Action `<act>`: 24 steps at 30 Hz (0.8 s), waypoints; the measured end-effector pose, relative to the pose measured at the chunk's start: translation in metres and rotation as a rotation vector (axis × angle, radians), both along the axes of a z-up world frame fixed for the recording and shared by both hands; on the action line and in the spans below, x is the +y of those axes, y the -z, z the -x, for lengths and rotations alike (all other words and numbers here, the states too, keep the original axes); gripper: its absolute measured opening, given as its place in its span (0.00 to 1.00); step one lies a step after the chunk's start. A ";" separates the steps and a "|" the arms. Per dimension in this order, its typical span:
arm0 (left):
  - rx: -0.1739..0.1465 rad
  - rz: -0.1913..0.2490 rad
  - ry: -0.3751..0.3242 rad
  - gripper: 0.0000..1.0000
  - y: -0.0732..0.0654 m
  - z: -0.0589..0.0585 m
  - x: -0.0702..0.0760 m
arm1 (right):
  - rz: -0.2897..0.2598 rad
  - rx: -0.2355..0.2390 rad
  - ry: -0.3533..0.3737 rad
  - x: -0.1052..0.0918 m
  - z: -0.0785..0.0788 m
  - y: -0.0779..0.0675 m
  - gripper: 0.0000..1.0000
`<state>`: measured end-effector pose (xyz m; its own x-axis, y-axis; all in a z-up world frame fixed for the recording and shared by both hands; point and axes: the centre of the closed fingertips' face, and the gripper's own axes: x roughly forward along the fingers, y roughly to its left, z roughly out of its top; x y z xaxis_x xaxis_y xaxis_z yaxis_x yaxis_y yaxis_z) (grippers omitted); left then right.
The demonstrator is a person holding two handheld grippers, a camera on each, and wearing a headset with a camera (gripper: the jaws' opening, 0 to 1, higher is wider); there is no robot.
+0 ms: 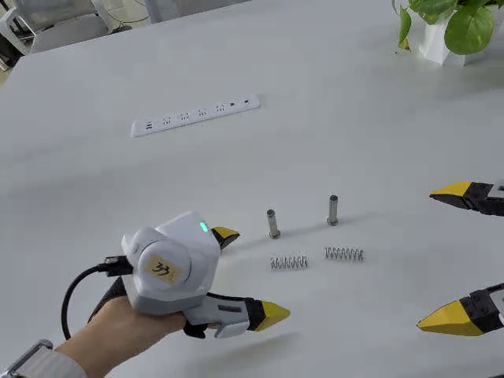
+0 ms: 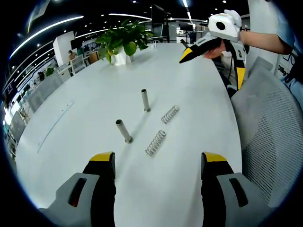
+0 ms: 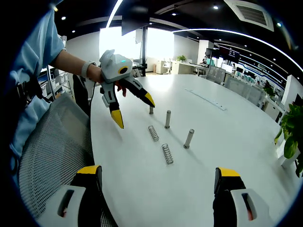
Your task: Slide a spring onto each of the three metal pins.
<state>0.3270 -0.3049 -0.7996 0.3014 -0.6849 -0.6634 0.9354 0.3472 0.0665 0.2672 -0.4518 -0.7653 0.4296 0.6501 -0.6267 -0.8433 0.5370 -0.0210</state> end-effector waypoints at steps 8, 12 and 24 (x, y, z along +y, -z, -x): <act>0.005 -0.041 0.038 0.56 0.012 -0.002 -0.013 | -0.019 0.008 0.019 0.002 0.007 0.002 0.98; -0.011 -0.076 0.061 0.43 0.017 -0.007 -0.018 | -0.021 0.008 0.028 -0.001 0.008 0.000 0.97; 0.014 -0.134 0.083 0.22 0.032 -0.018 -0.021 | -0.017 0.017 0.065 -0.017 0.015 -0.001 0.97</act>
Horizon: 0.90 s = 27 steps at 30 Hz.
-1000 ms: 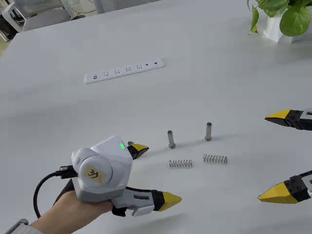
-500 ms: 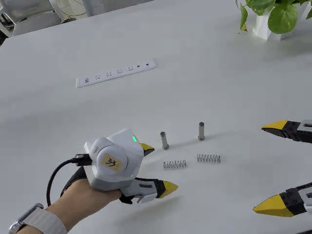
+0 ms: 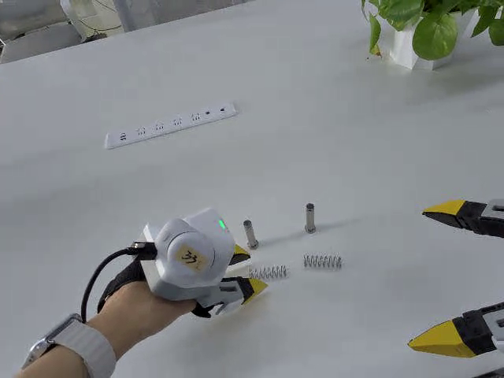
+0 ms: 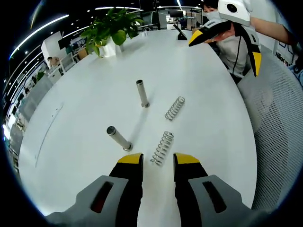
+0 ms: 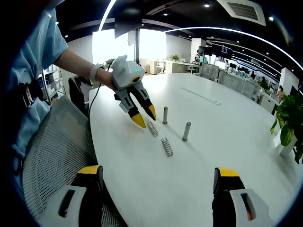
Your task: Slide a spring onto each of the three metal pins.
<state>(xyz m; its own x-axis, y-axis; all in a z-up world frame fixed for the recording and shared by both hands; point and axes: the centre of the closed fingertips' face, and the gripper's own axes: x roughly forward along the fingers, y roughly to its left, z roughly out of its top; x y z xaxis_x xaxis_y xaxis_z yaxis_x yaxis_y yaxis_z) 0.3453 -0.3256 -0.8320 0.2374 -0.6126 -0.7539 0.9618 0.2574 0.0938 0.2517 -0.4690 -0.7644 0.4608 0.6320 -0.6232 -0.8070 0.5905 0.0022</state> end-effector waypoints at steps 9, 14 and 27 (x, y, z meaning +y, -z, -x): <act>0.023 -0.027 0.020 0.15 0.008 -0.001 -0.001 | -0.004 0.011 0.024 -0.003 0.002 0.002 0.96; 0.042 -0.033 0.029 0.11 0.010 0.000 -0.004 | -0.005 0.015 0.027 -0.003 0.003 0.002 0.95; 0.078 -0.026 -0.036 0.07 0.011 0.000 -0.006 | -0.015 0.020 0.021 0.004 0.000 0.005 0.94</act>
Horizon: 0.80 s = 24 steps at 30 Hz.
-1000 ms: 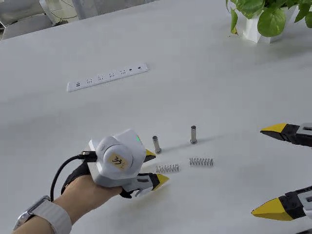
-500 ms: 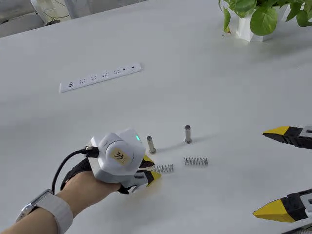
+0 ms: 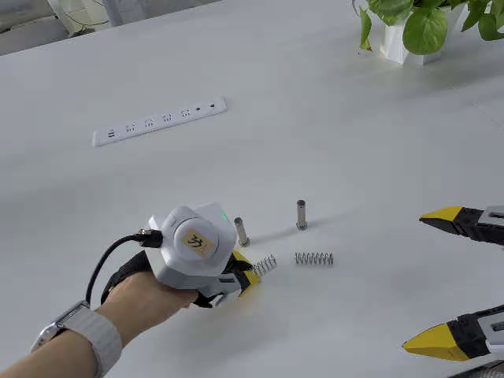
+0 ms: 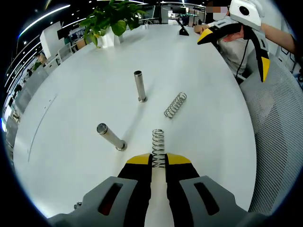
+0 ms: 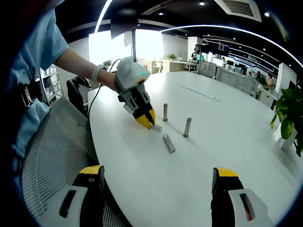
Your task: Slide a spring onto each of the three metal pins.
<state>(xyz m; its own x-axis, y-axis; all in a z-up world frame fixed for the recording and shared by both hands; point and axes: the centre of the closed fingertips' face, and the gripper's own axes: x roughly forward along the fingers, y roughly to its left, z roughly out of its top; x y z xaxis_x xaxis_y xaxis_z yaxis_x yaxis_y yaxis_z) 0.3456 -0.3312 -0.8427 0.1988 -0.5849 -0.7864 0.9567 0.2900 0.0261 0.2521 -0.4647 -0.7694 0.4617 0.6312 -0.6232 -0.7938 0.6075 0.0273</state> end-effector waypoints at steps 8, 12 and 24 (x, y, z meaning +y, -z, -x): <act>-0.012 0.033 -0.051 0.07 0.000 0.005 0.002 | -0.013 0.001 -0.019 0.011 0.000 0.000 0.94; 0.001 0.079 -0.105 0.07 -0.001 0.009 0.005 | -0.021 0.000 -0.019 0.014 0.000 0.000 0.93; 0.015 0.224 -0.217 0.07 -0.037 0.026 0.020 | -0.034 0.025 -0.048 0.031 0.008 0.003 0.93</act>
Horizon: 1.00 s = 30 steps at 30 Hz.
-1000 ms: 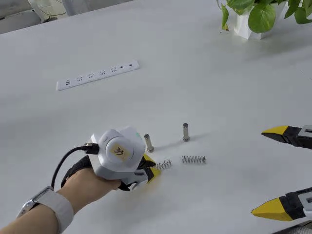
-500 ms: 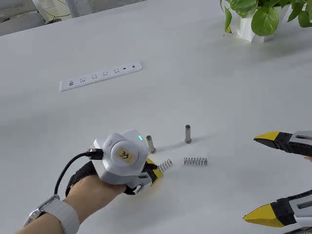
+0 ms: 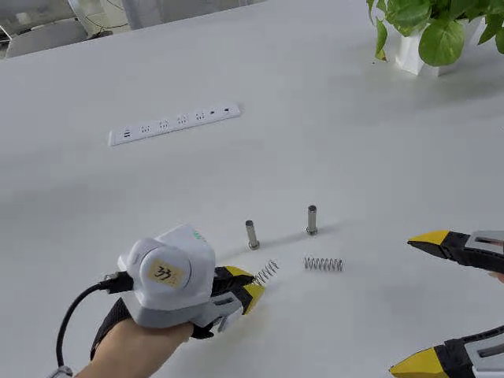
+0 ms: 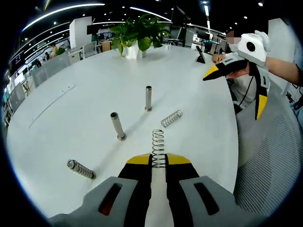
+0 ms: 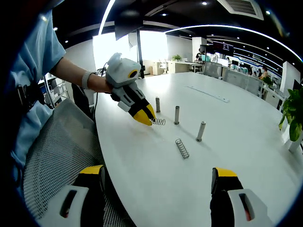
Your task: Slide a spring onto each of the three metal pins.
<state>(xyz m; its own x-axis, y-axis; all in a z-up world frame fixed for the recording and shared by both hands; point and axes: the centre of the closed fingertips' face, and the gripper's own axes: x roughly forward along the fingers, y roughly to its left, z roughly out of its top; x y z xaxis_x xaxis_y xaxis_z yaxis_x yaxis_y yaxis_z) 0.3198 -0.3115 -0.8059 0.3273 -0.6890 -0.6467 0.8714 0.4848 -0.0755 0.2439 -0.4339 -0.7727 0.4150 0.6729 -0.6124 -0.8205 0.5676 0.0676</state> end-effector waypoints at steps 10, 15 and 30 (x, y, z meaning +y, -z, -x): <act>-0.036 0.029 -0.017 0.07 -0.022 0.007 0.014 | 0.011 -0.004 -0.059 0.015 -0.001 -0.004 0.92; -0.063 0.029 -0.005 0.07 -0.034 0.012 0.020 | 0.022 -0.003 -0.096 0.019 -0.002 -0.007 0.92; -0.117 0.028 0.004 0.07 -0.052 0.020 0.028 | 0.056 -0.061 -0.239 0.052 -0.016 -0.026 0.89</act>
<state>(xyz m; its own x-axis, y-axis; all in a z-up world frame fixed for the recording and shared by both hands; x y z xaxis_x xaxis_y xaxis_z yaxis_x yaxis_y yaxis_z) 0.3001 -0.2834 -0.7543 0.3965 -0.7074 -0.5851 0.8768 0.4806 0.0131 0.2600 -0.3822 -0.7462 0.2855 0.7219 -0.6303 -0.9335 0.3585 -0.0122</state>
